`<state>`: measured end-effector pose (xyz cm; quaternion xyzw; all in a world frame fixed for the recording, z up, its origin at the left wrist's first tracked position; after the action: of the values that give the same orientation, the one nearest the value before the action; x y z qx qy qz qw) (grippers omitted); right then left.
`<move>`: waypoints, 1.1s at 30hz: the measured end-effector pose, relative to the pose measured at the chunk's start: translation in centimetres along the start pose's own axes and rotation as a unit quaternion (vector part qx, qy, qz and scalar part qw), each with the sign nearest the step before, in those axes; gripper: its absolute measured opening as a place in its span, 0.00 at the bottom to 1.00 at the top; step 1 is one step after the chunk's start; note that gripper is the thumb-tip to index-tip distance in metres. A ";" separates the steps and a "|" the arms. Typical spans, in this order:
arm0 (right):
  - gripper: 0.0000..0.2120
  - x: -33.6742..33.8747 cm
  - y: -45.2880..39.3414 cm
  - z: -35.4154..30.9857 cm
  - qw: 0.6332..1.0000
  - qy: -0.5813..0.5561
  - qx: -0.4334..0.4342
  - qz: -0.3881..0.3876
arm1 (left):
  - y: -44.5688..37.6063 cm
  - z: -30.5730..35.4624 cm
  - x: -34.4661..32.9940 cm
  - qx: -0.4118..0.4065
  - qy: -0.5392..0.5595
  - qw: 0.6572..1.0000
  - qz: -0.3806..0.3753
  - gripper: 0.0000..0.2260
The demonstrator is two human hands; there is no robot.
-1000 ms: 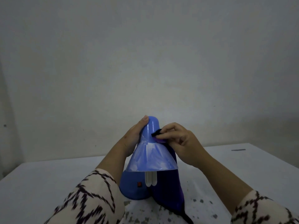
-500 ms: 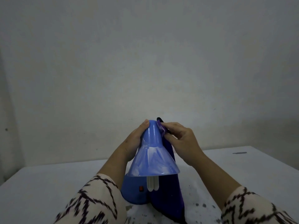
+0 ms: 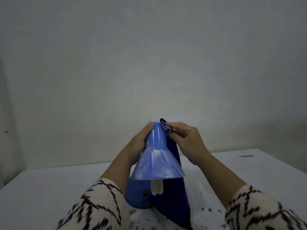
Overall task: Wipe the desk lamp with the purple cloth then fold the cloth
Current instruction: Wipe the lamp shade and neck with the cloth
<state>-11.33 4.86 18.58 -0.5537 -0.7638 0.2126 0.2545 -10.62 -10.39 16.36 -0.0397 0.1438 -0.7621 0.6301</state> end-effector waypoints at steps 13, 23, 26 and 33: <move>0.19 1.1 2.9 0.2 0.999 0.034 0.009 -0.038 | -0.2 -0.2 -0.2 0.016 -0.006 1.000 -0.024 0.25; 0.19 -0.4 1.8 -1.4 0.978 0.170 0.093 -0.073 | -0.4 -0.2 0.3 -0.002 0.017 0.999 -0.033 0.25; 0.19 0.4 2.6 -1.4 0.964 0.216 0.101 -0.121 | -0.4 -0.3 0.0 0.014 -0.005 0.999 -0.032 0.29; 0.17 0.5 0.4 -2.5 0.968 0.230 0.090 -0.056 | -0.4 0.0 -0.2 0.005 -0.007 1.000 -0.029 0.23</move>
<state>-9.56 5.53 20.37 -0.5193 -0.6922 0.1330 0.4832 -10.91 -10.13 16.51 -0.0466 0.1345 -0.7802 0.6091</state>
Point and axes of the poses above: each hand's wrist, its own y-axis away from the middle knuckle, its own x-axis out of the back of the hand, z = x × y, the point moved 3 cm from there along -y, towards the middle knuckle, and after that the axes turned 3 degrees about -x, right-handed, at the moved point
